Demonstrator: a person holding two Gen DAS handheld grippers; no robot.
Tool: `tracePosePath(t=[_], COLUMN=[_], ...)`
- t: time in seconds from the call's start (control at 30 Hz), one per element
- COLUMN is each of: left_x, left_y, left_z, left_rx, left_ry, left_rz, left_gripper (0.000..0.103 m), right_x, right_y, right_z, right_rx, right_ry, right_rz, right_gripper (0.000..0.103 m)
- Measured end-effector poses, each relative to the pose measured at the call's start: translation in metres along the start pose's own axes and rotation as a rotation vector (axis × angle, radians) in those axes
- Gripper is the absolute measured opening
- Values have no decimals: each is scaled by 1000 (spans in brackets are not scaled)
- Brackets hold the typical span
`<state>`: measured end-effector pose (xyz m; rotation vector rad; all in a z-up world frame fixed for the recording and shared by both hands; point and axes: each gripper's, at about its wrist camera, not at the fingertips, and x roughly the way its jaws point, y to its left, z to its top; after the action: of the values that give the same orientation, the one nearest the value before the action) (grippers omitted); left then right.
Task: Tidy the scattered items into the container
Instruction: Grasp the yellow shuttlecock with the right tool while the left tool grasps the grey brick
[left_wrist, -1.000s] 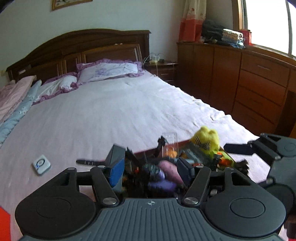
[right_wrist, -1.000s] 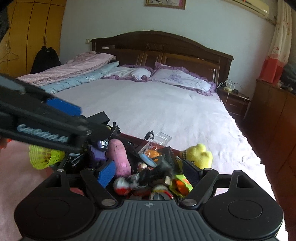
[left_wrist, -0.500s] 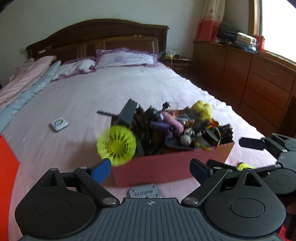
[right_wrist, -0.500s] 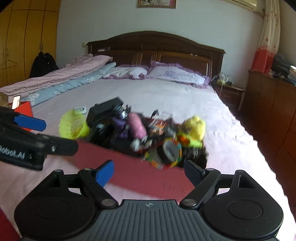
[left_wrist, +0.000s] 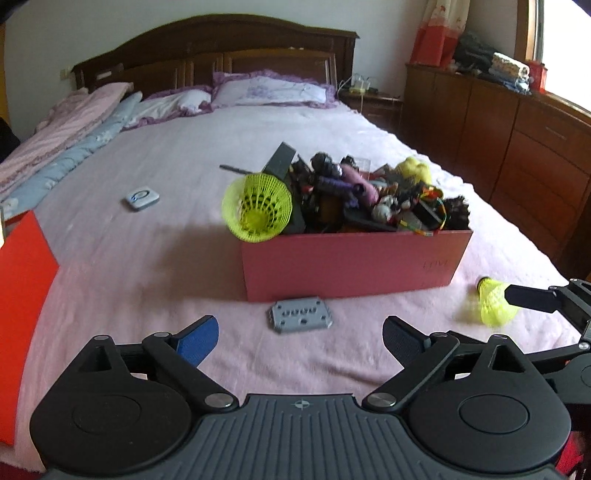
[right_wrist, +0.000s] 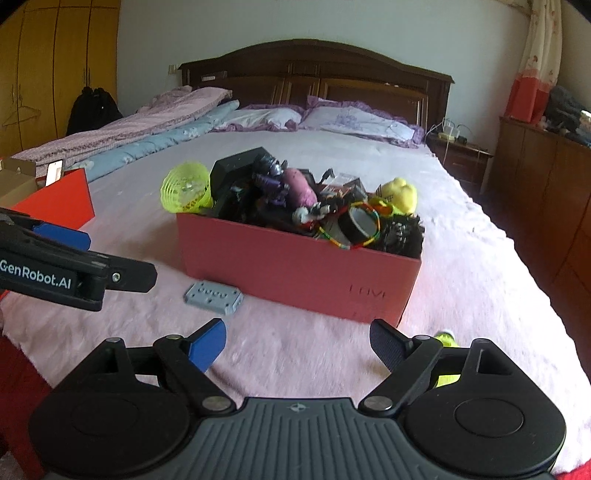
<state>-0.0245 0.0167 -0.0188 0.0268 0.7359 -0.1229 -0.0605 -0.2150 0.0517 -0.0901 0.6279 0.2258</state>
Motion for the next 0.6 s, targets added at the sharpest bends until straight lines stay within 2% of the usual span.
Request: tracePosePath(t=[0.6], left_x=[9], left_y=[2], left_z=[-11], left_rx=[-12], left_ry=[41], left_rz=[13], left_gripper=[97], right_x=[5], right_y=[0], right_z=[-6], right_rx=[-1], right_ry=[32], right_rz=[7], right_gripper=[87])
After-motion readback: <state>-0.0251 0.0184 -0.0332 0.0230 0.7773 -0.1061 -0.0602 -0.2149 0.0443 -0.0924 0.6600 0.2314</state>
